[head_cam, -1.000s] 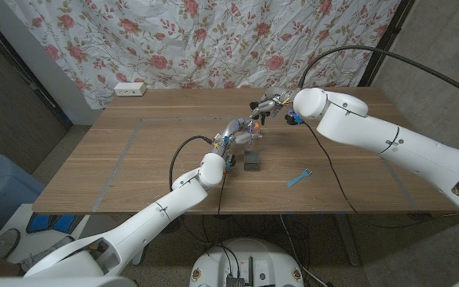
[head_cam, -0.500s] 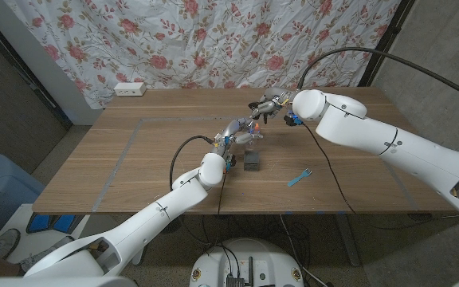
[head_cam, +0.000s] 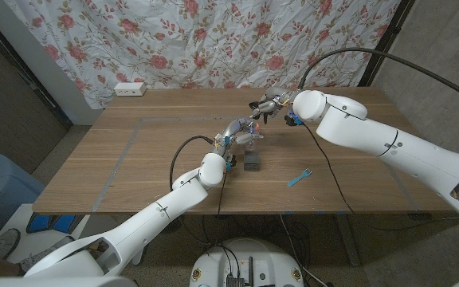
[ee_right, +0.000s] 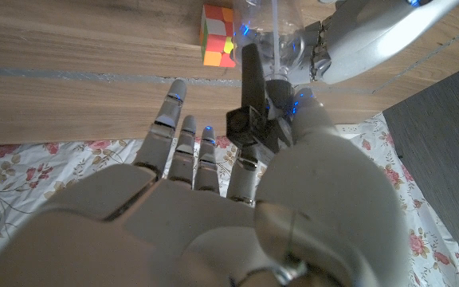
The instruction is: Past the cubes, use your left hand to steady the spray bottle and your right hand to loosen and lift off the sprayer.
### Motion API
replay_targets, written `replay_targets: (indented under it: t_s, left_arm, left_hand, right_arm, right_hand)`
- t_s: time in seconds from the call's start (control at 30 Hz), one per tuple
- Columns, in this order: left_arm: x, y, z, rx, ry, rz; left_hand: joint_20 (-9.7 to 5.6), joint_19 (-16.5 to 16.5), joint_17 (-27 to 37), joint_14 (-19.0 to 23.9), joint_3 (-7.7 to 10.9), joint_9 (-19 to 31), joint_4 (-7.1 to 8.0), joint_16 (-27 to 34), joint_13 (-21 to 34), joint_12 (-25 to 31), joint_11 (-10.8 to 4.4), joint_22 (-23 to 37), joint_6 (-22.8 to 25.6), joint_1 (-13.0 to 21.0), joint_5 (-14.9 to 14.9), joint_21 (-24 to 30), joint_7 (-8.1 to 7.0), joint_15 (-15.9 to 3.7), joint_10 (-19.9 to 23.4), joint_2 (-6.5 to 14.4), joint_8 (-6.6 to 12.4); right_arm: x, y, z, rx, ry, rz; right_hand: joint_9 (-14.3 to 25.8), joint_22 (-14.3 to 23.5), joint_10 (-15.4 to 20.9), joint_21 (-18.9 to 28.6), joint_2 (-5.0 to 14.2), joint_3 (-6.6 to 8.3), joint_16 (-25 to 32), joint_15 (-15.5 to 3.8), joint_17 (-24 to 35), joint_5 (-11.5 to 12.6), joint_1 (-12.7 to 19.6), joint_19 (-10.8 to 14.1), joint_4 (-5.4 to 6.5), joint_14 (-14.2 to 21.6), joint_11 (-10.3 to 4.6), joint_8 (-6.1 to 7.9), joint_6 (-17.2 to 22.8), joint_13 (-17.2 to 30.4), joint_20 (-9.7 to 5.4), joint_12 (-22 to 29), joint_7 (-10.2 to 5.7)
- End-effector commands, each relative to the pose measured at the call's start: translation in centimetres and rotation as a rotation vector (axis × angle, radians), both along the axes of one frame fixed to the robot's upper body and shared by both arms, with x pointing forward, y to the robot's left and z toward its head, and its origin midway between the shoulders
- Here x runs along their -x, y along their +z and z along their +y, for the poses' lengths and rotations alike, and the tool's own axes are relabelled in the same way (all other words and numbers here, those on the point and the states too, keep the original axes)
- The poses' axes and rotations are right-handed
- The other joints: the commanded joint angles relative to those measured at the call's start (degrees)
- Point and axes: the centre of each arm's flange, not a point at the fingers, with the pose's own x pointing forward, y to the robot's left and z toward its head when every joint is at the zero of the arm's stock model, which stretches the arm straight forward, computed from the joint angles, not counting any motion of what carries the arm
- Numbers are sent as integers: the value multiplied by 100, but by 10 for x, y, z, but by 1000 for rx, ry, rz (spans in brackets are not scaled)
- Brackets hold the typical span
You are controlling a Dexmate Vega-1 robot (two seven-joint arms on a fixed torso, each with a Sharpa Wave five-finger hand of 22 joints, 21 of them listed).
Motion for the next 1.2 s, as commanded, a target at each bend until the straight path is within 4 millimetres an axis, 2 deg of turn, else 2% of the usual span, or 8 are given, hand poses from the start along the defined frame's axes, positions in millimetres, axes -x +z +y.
replay_targets:
  t_s: [0.03,0.63,1.2]
  left_arm:
    - [0,-1,0,0,-2,4]
    - [-2,2,3,-5,-1,1]
    - [-2,3,4,-9,-1,-4]
  left_hand:
    - [-118,41,24,39,447,14,418,31,17,10,-442,32,729,-1024,-15,18,-231,-478,497,1166,23]
    - [-114,48,30,35,463,18,407,33,14,3,-425,32,732,-1029,-16,19,-227,-477,497,1159,8]
    - [-114,44,20,20,467,22,399,23,-4,-15,-436,33,721,-1040,-19,17,-240,-473,490,1141,-11]
  right_arm:
    - [2,1,-1,-9,1,-10]
    - [6,13,-2,-10,11,-34]
    - [15,27,-12,-42,22,-70]
  right_hand:
    - [19,13,88,24,31,57,33,-34,28,-10,45,10,4,42,-18,61,126,-3,-45,54,0]
    - [-1,13,177,24,33,61,50,-59,22,-16,87,46,3,89,-67,90,242,-7,-60,58,-13]
    - [-20,13,232,11,47,74,56,-71,20,-12,135,39,0,104,-70,83,262,-9,-82,52,-2]
